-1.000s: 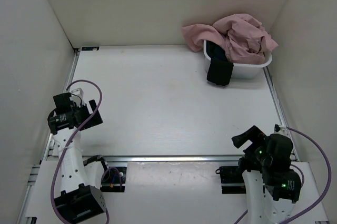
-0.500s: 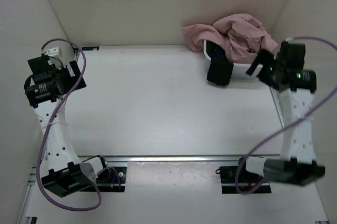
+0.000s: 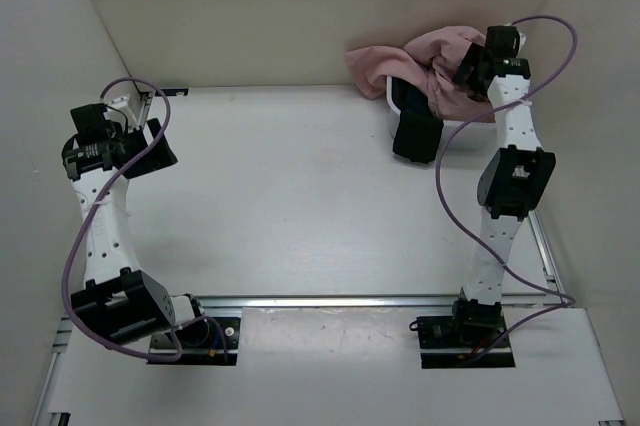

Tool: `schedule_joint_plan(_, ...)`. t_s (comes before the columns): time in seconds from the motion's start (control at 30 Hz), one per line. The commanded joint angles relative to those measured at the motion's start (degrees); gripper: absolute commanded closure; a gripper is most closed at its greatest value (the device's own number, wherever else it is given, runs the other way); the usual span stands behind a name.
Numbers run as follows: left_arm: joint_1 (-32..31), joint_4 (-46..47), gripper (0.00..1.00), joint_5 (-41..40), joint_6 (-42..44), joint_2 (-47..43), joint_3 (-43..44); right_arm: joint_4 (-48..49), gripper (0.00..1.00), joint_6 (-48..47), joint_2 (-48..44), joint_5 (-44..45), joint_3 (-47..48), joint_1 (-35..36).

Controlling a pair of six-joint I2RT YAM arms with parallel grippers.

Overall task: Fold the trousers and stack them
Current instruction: Grab the trousers from the pile

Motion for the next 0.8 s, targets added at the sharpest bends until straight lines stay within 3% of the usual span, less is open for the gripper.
schedule_joint_plan(0.0,0.0,1.2,0.00,-0.8,0.0,1.4,-0.5,7.2,0.01,-1.1,2.1,-0.6,1.3,0.8)
schedule_joint_plan(0.1,0.0,1.2,0.02,-2.6,0.0,2.7,-0.5,10.7,0.09,-0.6,4.3,-1.9,0.6,0.8)
schedule_joint_plan(0.17,0.0,1.2,0.02,-3.1,0.0,2.7,-0.5,10.7,0.29,-0.6,4.9,-4.0,1.8,0.8)
schedule_joint_plan(0.2,0.0,1.2,0.02,-3.1,0.0,2.7,-0.5,10.0,0.57,-0.6,5.6,-6.6,2.5,0.8)
schedule_joint_plan(0.23,0.0,1.2,0.02,-3.1,0.0,3.2,-0.5,9.5,0.78,-0.6,4.4,-7.4,3.1,0.8)
schedule_joint_plan(0.27,0.0,1.2,0.02,-3.1,0.0,3.2,-0.5,8.7,0.95,-0.6,3.0,-7.4,2.6,1.3)
schedule_joint_plan(0.3,0.0,1.2,0.02,-3.1,0.0,3.2,-0.5,8.7,1.00,-0.6,1.3,-6.6,1.6,1.4)
schedule_joint_plan(0.43,0.0,1.2,0.03,-0.4,0.0,2.0,-0.5,10.5,1.00,-5.2,-14.2,-7.7,-7.5,5.4)
schedule_joint_plan(0.57,0.0,1.2,0.03,4.2,0.0,-0.2,-1.1,9.9,1.00,-7.1,-27.4,-7.8,-7.2,13.8)
schedule_joint_plan(0.67,0.0,1.2,0.03,6.4,0.0,-1.9,-2.3,9.4,1.00,-10.8,-34.7,-3.6,-2.8,28.1)
schedule_joint_plan(0.7,0.0,1.2,0.03,6.4,0.0,-2.7,-2.3,12.2,1.00,-12.0,-36.4,0.6,-2.8,37.1)
schedule_joint_plan(0.77,0.0,1.2,0.03,6.4,0.0,-3.5,-2.8,15.6,1.00,-12.8,-40.7,3.0,-4.6,44.6)
